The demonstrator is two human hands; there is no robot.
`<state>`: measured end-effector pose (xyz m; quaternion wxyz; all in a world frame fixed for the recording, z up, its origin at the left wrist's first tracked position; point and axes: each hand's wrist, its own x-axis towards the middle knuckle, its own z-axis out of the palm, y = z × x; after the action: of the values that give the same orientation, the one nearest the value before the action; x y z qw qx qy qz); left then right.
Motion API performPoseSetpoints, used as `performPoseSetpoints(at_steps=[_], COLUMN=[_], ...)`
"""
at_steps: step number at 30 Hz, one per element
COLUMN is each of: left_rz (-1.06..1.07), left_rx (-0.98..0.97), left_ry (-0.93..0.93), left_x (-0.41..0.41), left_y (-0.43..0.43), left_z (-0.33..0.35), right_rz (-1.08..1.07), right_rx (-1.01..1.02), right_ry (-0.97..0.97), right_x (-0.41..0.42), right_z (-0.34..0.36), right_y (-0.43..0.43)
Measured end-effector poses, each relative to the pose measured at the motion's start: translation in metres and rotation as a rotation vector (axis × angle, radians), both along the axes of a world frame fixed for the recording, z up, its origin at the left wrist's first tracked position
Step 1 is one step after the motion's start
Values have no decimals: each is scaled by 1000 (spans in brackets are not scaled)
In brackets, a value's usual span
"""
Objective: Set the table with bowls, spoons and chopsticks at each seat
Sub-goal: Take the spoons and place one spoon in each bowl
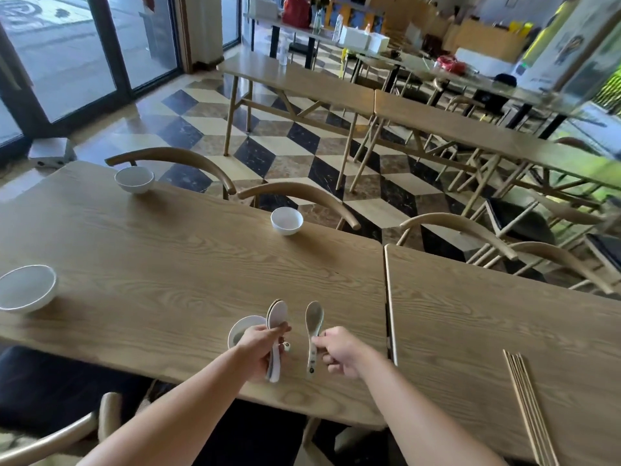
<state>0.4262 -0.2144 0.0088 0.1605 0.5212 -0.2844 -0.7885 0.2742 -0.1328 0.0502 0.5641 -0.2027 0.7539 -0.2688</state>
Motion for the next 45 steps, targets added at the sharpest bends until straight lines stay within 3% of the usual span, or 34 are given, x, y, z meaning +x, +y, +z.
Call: performPoseSetpoints(at_steps=[4,12,21,23,27,33,38,45], left_rz=[4,-2,100,159,235,288,330,355], left_rx=[27,44,38,40,26,-16,-11,9], left_ry=[-45,-147,-213,-195,-164,-148,-169,-210], left_x=[5,17,-14,-32,-60,-84,-94,-92], left_y=[-15,-50,-85,-99,-132,-171,-199,-221], left_z=[-17,-22,-7,-7,-7,-17,-43,-82], right_rz=[-51,51,315,454,791,1061,1068,970], right_rx=[24,43,-53,-101,-138,-262,-303,-270], right_ry=[49,95,66,202,656,1176,1284,1190], right_x=[-9,-28,-80,-96,-128,-168,-185,-187], right_z=[-1,-2,7,4,2,-1,-26,-72], right_y=[-11,-50,-128,-152,-205,-276,-327,-368])
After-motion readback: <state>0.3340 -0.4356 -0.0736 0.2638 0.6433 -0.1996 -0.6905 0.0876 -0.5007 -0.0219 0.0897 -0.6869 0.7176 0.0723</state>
